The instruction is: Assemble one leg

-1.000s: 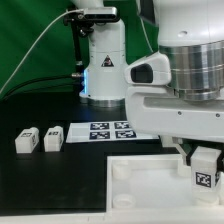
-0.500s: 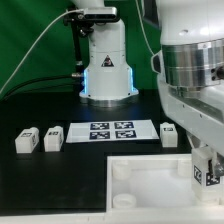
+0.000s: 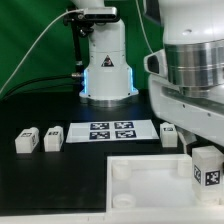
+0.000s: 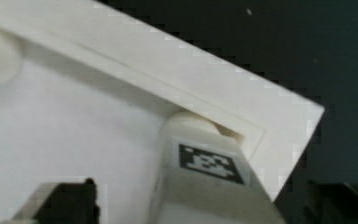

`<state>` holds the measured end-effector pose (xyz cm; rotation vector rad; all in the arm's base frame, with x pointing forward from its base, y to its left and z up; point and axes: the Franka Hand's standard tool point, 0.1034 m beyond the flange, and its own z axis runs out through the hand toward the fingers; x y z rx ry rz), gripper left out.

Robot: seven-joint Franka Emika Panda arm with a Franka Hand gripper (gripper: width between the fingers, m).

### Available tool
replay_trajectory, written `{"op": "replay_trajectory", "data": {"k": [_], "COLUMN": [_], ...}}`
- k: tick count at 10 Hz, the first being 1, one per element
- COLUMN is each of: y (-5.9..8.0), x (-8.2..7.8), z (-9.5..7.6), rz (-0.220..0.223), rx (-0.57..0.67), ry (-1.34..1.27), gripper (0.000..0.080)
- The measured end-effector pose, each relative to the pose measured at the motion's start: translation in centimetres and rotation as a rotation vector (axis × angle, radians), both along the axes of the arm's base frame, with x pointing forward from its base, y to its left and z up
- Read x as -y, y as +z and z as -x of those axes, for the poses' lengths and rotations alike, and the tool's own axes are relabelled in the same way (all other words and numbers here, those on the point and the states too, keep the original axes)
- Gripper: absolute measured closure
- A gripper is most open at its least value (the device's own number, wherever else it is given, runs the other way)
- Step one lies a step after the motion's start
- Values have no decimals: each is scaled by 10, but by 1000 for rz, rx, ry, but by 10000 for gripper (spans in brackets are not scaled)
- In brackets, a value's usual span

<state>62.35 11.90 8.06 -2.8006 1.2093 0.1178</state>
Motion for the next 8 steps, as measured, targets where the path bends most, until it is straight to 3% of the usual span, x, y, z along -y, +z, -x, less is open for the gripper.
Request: {"op": "replay_trajectory", "data": {"k": [3,6,8], "y": [0,0,-1], "x": [1,8,10], "z": [-1,-6,-7], "rz": [-9,9,17], "rx": [38,114,125], "ry": [324,905,869], "gripper": [157,150,150]}}
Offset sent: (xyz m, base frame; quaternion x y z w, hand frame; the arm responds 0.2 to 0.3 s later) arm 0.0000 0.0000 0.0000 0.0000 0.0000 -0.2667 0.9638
